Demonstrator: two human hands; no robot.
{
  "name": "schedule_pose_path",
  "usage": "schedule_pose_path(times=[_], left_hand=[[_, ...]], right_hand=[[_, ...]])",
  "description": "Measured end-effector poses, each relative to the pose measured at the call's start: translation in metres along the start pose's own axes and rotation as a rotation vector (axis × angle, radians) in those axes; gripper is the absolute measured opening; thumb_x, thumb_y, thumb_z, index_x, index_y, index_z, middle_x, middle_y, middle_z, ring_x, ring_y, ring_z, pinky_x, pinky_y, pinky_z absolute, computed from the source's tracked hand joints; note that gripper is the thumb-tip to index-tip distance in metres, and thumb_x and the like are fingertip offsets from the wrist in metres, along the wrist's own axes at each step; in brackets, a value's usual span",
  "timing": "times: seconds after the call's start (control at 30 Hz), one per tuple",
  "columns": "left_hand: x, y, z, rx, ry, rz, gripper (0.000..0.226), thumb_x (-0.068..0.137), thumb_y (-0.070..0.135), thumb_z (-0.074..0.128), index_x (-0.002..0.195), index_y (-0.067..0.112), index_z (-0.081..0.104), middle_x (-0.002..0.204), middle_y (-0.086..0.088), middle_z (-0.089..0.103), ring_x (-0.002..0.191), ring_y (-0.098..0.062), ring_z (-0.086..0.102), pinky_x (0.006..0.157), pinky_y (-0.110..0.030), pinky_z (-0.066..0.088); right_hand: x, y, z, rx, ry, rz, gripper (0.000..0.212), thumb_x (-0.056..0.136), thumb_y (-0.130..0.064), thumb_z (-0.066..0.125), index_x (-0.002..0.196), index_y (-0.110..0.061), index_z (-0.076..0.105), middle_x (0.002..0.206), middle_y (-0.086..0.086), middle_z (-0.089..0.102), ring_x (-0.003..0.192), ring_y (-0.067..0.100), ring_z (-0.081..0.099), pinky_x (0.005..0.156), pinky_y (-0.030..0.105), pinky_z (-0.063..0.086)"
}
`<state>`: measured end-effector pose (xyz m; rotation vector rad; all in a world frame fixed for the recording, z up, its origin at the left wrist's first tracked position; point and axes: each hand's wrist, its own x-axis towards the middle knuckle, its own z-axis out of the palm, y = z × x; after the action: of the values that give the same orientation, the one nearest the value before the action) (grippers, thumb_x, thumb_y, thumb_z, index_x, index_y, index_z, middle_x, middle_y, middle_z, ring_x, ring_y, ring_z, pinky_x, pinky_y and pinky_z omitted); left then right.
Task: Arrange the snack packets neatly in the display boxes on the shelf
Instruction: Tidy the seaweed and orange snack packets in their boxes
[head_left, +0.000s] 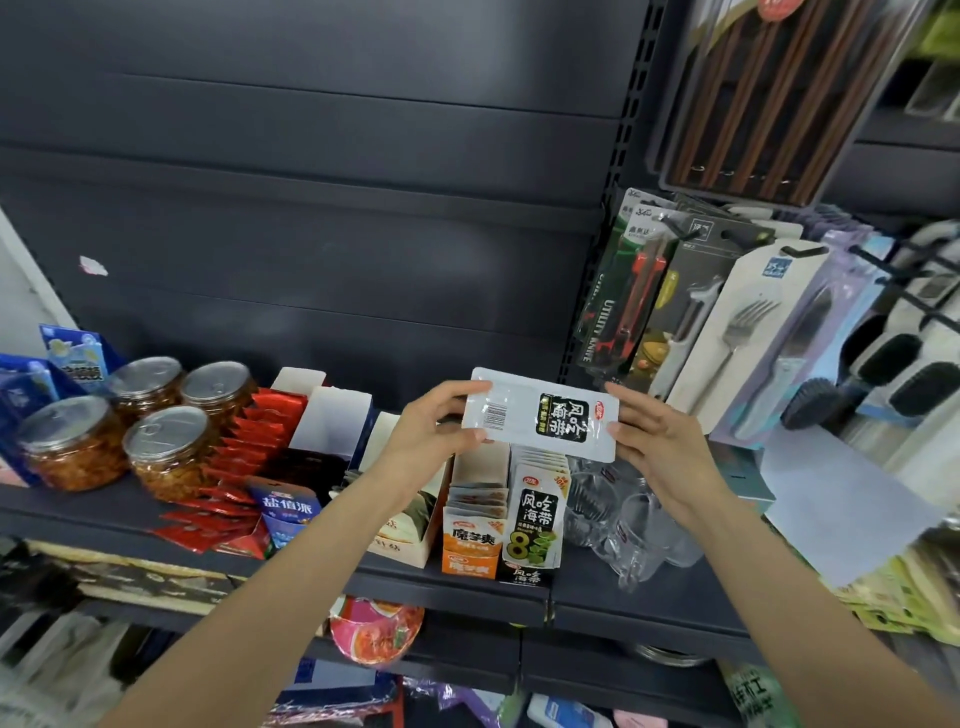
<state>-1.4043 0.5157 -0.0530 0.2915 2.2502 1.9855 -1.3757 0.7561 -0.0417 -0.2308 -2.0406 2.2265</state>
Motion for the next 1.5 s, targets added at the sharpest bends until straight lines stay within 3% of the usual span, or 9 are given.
schedule_pose_path(times=[0.17, 0.33, 0.57, 0.73, 0.83, 0.93, 1.13, 1.33, 1.5], left_hand=[[-0.001, 0.001, 0.001, 0.095, -0.047, 0.039, 0.061, 0.081, -0.003, 0.068, 0.114, 0.044, 0.050, 0.108, 0.006, 0.063, 0.094, 0.001, 0.062, 0.081, -0.017, 0.052], [0.001, -0.006, -0.004, 0.061, -0.036, 0.001, 0.060, 0.079, -0.003, 0.069, 0.115, 0.042, 0.053, 0.108, 0.003, 0.066, 0.106, -0.011, 0.059, 0.089, -0.026, 0.050], [0.004, -0.008, -0.006, -0.402, -0.122, -0.293, 0.040, 0.086, -0.008, 0.057, 0.119, 0.015, 0.062, 0.104, -0.012, 0.069, 0.094, -0.018, 0.065, 0.076, -0.024, 0.056], [0.012, -0.016, 0.004, -0.413, -0.176, -0.370, 0.029, 0.092, 0.001, 0.054, 0.120, 0.001, 0.061, 0.101, -0.011, 0.070, 0.090, -0.015, 0.067, 0.074, -0.023, 0.055], [0.015, -0.019, 0.012, -0.242, -0.166, -0.349, 0.034, 0.092, 0.016, 0.058, 0.124, 0.004, 0.055, 0.103, -0.008, 0.071, 0.094, -0.015, 0.068, 0.081, -0.023, 0.052], [0.016, -0.028, 0.012, 0.310, -0.178, -0.180, 0.055, 0.086, 0.028, 0.067, 0.134, 0.016, 0.043, 0.108, 0.003, 0.064, 0.104, -0.013, 0.060, 0.092, -0.025, 0.046], [0.010, -0.045, -0.002, 0.786, -0.404, -0.052, 0.082, 0.076, 0.040, 0.075, 0.144, 0.024, 0.033, 0.148, 0.007, 0.036, 0.134, -0.012, 0.034, 0.108, -0.029, 0.031], [0.013, -0.055, -0.007, 0.977, -0.422, -0.003, 0.070, 0.083, 0.041, 0.069, 0.143, 0.024, 0.037, 0.146, 0.003, 0.042, 0.130, -0.014, 0.039, 0.105, -0.029, 0.034], [0.013, -0.059, -0.009, 0.968, -0.431, -0.017, 0.062, 0.085, 0.041, 0.066, 0.139, 0.021, 0.042, 0.141, 0.001, 0.047, 0.126, -0.016, 0.045, 0.101, -0.030, 0.039]], right_hand=[[0.000, 0.005, -0.001, 0.058, 0.006, -0.057, 0.039, 0.087, 0.012, 0.052, 0.112, -0.015, 0.063, 0.089, 0.001, 0.072, 0.082, 0.011, 0.069, 0.073, 0.025, 0.058], [-0.001, 0.007, -0.003, -0.021, -0.032, -0.086, 0.040, 0.090, 0.012, 0.046, 0.114, -0.015, 0.063, 0.098, 0.003, 0.072, 0.087, 0.011, 0.069, 0.071, 0.021, 0.056], [-0.004, 0.005, -0.009, -0.413, -0.058, -0.299, 0.040, 0.085, 0.013, 0.056, 0.096, -0.023, 0.070, 0.108, -0.002, 0.066, 0.096, 0.001, 0.063, 0.088, 0.017, 0.051], [-0.004, 0.002, -0.016, -0.508, -0.020, -0.380, 0.019, 0.083, -0.005, 0.066, 0.086, -0.021, 0.074, 0.097, -0.007, 0.072, 0.089, 0.005, 0.065, 0.082, 0.015, 0.049], [-0.003, 0.001, -0.020, -0.465, 0.046, -0.361, 0.014, 0.083, -0.010, 0.067, 0.081, -0.023, 0.072, 0.083, -0.009, 0.072, 0.075, 0.005, 0.062, 0.073, 0.017, 0.050], [0.000, -0.001, -0.028, -0.414, 0.043, -0.308, 0.018, 0.087, -0.005, 0.062, 0.078, -0.019, 0.070, 0.075, -0.013, 0.072, 0.070, 0.001, 0.063, 0.070, 0.015, 0.052], [0.002, 0.014, -0.037, -0.649, -0.008, -0.231, 0.023, 0.089, -0.007, 0.060, 0.075, -0.024, 0.068, 0.073, -0.012, 0.072, 0.072, 0.011, 0.064, 0.071, 0.031, 0.054], [0.005, 0.044, -0.012, -0.981, -0.087, -0.239, 0.011, 0.090, -0.012, 0.059, 0.088, -0.008, 0.069, 0.084, 0.007, 0.070, 0.082, 0.024, 0.063, 0.075, 0.036, 0.046], [0.009, 0.066, 0.009, -1.142, -0.182, -0.188, 0.020, 0.093, -0.015, 0.056, 0.108, -0.013, 0.068, 0.103, 0.005, 0.070, 0.090, 0.017, 0.062, 0.070, 0.022, 0.038]])
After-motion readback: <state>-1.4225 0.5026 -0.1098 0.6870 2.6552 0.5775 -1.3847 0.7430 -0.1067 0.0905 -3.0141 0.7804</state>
